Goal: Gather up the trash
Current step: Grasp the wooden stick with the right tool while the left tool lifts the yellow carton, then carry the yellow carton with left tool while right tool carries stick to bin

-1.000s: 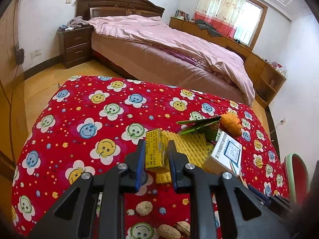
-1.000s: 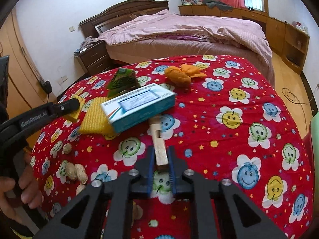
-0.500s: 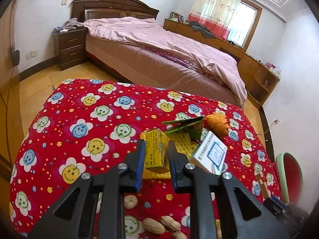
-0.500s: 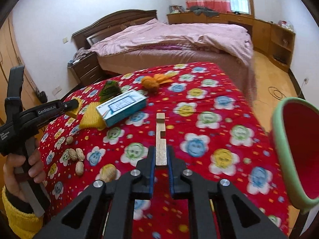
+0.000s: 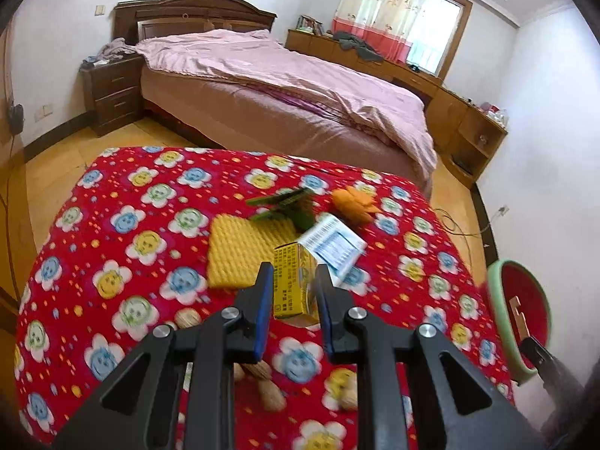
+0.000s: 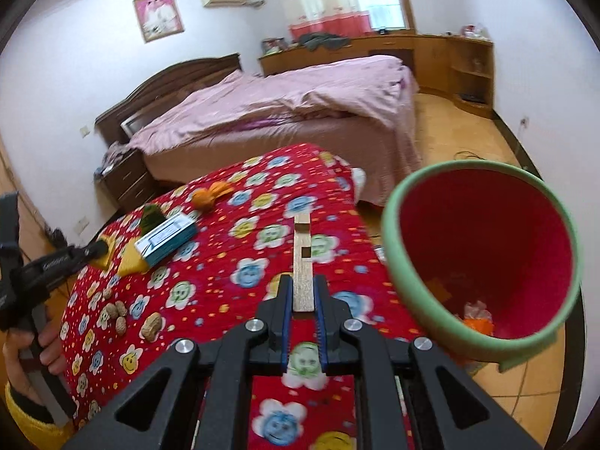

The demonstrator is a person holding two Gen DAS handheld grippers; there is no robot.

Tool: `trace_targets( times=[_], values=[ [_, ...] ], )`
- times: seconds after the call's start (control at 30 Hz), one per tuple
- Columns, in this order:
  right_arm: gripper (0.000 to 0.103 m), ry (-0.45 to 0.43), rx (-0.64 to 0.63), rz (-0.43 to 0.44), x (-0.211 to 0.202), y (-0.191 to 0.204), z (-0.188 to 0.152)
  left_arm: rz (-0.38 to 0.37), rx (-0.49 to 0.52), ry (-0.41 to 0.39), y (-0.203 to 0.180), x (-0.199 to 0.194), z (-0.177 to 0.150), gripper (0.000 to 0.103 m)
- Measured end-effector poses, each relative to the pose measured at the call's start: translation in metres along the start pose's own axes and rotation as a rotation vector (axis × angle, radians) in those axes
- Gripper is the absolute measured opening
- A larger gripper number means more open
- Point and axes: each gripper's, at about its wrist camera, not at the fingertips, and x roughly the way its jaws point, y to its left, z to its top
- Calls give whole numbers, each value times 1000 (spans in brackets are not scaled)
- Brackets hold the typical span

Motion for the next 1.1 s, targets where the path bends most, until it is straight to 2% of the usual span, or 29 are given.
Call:
trace_targets(
  times=[0.53,1.1],
  values=[
    [13,-71,163,-37,-42,-80,-12,-154,102,71,-88,-18,-22,22],
    [13,-88,290,-54,-39,-137,-21,-250,222,159,-168,4,-43,22]
  ],
)
